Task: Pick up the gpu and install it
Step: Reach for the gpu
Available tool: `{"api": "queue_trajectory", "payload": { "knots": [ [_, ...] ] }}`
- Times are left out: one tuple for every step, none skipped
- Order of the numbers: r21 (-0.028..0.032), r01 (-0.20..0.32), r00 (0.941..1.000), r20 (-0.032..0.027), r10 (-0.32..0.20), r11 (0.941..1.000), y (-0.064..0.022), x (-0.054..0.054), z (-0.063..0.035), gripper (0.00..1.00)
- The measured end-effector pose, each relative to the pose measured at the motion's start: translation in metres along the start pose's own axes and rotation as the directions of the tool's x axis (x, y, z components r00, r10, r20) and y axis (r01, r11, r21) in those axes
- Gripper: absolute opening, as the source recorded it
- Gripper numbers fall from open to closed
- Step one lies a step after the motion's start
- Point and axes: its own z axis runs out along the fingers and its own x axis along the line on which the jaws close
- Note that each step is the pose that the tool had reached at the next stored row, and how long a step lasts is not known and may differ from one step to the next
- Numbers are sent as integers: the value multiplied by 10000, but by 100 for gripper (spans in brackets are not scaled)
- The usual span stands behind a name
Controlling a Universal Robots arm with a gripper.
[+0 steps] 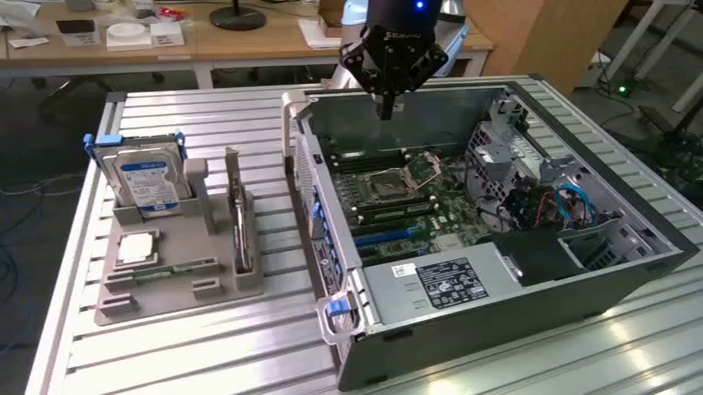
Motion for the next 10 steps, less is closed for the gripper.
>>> {"api": "queue_trajectory", "payload": {
  "knots": [
    [0, 1, 10000, 0, -1, 10000, 0, 1, 0, 11],
    [0, -1, 10000, 0, 1, 10000, 0, 4, 0, 11],
    [1, -3, 10000, 1, 3, 10000, 0, 9, 0, 11],
    [1, -2, 10000, 0, 2, 10000, -2, 19, 0, 11],
    [2, -1, 10000, -1, 1, 10000, -3, 33, 0, 11],
    [1, -1, 10000, -2, 1, 10000, -4, 50, 1, 11],
    [1, -1, 10000, -3, 1, 10000, -5, 67, 2, 11],
    [0, -1, 10000, -3, 1, 10000, -7, 88, 2, 11],
    [0, -1, 10000, -4, 1, 10000, -8, 110, 3, 11],
    [1, 0, 10000, -4, 0, 10000, -10, 134, 3, 11]
  ]
}}
